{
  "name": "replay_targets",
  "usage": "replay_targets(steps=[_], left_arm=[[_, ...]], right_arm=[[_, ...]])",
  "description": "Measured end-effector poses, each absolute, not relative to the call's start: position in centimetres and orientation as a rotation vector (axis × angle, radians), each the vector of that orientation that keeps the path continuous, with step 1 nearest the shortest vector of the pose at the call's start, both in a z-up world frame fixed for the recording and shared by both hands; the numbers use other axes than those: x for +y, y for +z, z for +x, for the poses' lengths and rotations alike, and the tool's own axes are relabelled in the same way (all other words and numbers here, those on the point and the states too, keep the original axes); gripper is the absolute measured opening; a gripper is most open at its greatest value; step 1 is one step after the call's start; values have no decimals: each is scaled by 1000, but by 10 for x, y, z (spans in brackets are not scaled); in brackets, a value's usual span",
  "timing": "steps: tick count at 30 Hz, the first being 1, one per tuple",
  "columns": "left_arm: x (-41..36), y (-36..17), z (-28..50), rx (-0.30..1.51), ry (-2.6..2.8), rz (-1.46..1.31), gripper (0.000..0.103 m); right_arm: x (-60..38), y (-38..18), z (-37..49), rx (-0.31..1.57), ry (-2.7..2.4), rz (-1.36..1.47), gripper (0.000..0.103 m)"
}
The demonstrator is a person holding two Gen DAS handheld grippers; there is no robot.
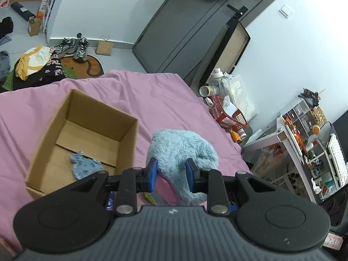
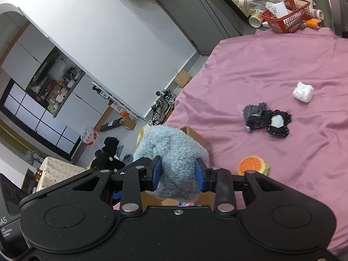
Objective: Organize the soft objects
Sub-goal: 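Carry the grey fluffy plush into the box and open both tools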
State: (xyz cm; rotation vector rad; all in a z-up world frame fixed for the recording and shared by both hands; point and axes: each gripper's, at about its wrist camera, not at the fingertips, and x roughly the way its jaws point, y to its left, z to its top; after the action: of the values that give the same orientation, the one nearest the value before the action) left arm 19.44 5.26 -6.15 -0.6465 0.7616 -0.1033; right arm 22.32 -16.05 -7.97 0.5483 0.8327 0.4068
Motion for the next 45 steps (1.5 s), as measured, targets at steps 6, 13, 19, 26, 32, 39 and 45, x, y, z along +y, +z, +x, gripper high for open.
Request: replay_targets(steps=[6,13,19,26,32,39,45], left_arm=[[76,-57,186,748,-93,-664,27],[104,-59,177,747,-51,-681,27],[124,-66,176,765,-14,-686,27],[145,-84,181,813,29,-720,27],[157,-101,188,865,65,-747,27],[158,-121,199,934,103,-729,28],[165,-125,206,947,164,-724,33]], right_arm=[[-138,-74,216,829,417,539,32],[-107,-76,215,854,442,529,32],[-83,-83,221,896,458,508,32],[-63,-102,228,958,465,520,32],[-56,-121,235,1015,459,549,32],[-51,-142,243,1075,435,561,32],[-46,-155,246,1145,456,558,36]])
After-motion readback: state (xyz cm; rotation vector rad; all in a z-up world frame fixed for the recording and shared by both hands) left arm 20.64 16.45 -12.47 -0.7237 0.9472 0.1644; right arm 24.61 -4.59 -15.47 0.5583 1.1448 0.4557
